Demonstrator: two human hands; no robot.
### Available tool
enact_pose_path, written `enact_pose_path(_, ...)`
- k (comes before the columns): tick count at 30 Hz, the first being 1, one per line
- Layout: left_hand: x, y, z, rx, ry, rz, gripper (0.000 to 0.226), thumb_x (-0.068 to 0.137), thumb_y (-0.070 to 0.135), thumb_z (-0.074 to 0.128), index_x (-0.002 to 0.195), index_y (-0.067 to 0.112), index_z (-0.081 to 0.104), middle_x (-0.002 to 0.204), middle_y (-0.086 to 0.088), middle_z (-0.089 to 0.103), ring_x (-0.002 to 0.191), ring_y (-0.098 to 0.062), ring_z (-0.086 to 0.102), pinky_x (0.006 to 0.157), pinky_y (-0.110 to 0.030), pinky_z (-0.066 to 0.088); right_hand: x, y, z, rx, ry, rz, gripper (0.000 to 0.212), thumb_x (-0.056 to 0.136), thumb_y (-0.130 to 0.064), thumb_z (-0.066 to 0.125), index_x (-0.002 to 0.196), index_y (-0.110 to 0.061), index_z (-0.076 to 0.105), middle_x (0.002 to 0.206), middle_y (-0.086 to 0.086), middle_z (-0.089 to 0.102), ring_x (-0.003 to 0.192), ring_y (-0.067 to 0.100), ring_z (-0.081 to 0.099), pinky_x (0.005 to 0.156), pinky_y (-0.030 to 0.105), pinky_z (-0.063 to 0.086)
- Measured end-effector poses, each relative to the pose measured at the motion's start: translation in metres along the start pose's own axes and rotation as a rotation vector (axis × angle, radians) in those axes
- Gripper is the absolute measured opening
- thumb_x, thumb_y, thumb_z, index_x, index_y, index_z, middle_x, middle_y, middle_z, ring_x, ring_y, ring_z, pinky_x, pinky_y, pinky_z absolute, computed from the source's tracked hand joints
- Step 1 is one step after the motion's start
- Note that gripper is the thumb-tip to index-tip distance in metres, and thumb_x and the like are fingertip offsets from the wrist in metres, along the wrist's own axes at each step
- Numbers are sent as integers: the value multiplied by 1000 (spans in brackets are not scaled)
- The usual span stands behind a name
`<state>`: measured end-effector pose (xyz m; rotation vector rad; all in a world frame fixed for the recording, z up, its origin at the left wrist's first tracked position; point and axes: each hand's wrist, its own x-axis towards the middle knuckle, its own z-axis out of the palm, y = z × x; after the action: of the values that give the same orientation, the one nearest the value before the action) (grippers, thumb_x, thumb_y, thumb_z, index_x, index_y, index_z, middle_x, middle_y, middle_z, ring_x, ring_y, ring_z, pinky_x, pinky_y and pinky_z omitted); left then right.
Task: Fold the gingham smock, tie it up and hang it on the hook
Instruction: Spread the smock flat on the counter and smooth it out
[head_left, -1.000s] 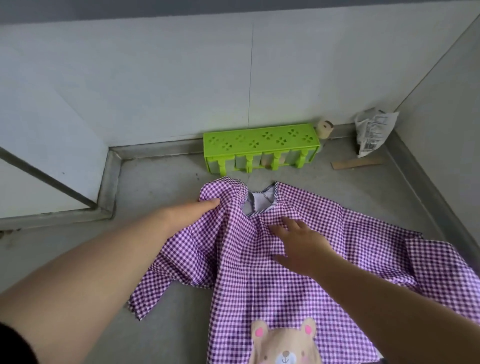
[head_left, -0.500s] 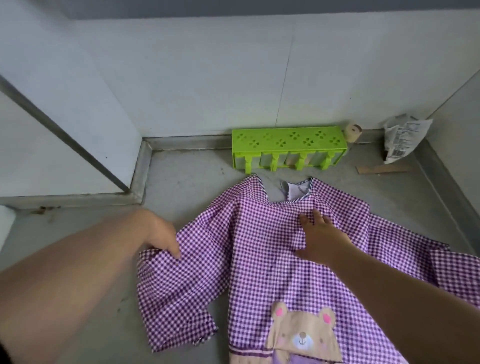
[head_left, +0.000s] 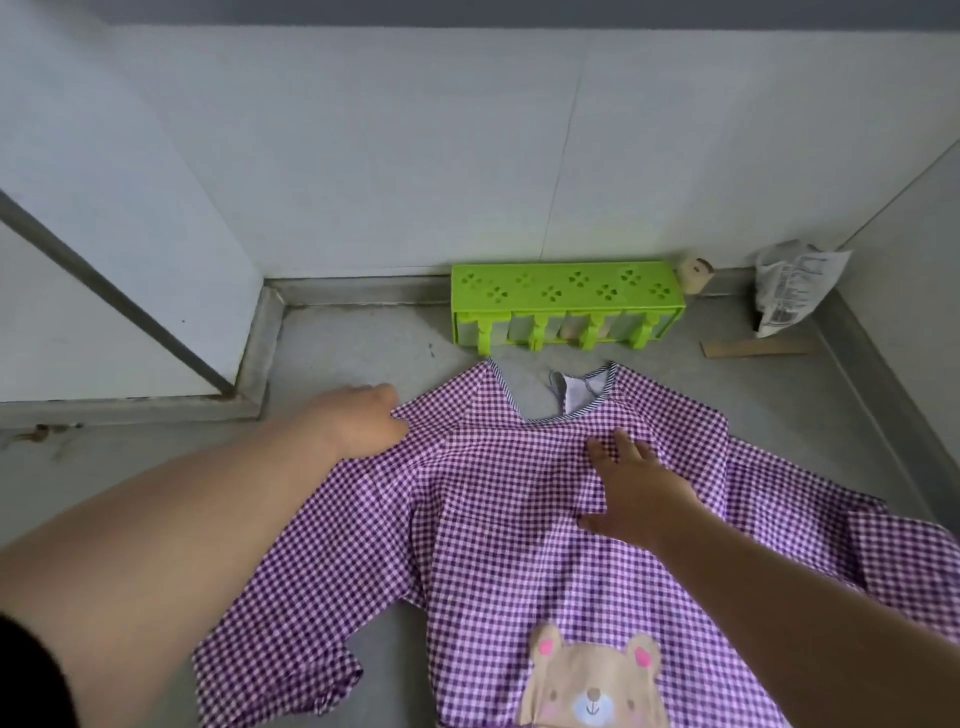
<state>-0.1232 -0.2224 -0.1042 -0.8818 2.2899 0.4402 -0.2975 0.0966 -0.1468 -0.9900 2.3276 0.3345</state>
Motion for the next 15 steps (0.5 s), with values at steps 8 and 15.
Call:
enact_pose_path(8,66,95,2,-347,6,29,100,75,87,58,154,24,52,161,-11,49,141,-32,53,118,-46,43,6,5,7,35,-14,13,118,85,-70,67,165,-27,-8,173,8,-17,160,38,-4,116,64,36)
enact_pose_path(15,72,103,-6,-754,-112,-7,97,70,87,65,147,29,58,150,-9,61,132,-34,61,117,-54,43,7,4,8,63,-15,4,118,87,-66,70,165,-25,-9,172,9,-19,159,39,-6,117,64,36)
